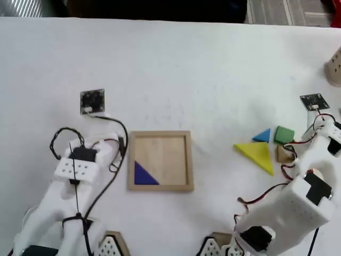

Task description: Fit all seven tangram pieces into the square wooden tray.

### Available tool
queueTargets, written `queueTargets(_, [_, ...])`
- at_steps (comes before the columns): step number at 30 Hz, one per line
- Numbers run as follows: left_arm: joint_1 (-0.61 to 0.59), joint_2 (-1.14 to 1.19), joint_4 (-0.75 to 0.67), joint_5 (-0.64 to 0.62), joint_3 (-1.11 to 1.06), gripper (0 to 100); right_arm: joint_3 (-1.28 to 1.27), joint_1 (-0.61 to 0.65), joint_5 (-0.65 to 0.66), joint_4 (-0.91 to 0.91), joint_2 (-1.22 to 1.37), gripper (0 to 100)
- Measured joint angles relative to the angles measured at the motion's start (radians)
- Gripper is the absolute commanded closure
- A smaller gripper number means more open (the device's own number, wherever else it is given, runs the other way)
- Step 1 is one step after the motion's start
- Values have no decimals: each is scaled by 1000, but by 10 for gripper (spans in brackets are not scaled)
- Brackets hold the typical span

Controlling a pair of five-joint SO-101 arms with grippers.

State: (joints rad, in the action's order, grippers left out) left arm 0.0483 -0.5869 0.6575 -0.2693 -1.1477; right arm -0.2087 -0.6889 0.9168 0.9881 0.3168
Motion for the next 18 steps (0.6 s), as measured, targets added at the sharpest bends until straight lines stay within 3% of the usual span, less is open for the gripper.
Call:
queueTargets(10, [0, 0, 0, 0, 0, 936, -6, 48, -14, 336, -348, 981])
queueTargets(18, [-23, 0, 0, 0, 0, 936, -20, 318, -287, 582, -462, 981])
